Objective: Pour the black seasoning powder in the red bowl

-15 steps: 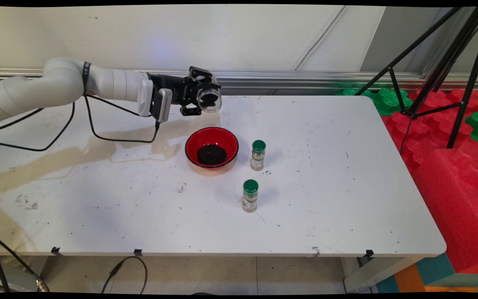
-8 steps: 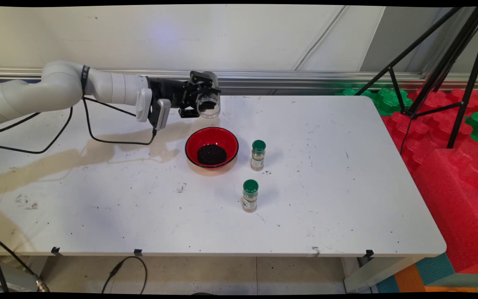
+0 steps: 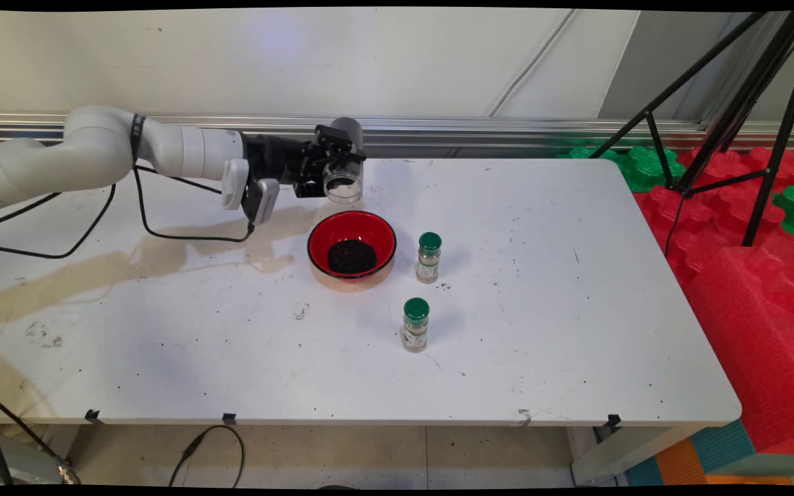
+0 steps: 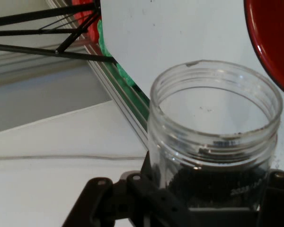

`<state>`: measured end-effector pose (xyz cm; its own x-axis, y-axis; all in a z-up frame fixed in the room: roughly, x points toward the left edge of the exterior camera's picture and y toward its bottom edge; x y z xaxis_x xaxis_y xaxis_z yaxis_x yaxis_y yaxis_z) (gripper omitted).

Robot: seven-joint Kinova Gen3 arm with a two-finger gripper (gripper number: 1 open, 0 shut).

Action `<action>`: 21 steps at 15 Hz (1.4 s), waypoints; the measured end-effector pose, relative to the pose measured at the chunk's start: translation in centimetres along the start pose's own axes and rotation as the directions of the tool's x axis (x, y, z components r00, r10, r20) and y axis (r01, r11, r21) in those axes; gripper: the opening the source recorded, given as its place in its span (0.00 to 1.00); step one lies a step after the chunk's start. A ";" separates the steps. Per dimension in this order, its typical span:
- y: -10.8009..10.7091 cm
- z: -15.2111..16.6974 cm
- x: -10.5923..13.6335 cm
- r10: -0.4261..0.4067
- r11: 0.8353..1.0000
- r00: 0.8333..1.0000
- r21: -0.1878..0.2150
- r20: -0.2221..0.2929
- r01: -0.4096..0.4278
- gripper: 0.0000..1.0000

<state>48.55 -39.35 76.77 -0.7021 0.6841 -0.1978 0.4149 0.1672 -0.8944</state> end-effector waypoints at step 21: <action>-0.6 -0.6 1.0 0.247 0.968 0.969 0.035 0.023 -0.248 0.00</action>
<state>47.95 -38.34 77.34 -0.5912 0.6874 -0.4218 0.5553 -0.0324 -0.8310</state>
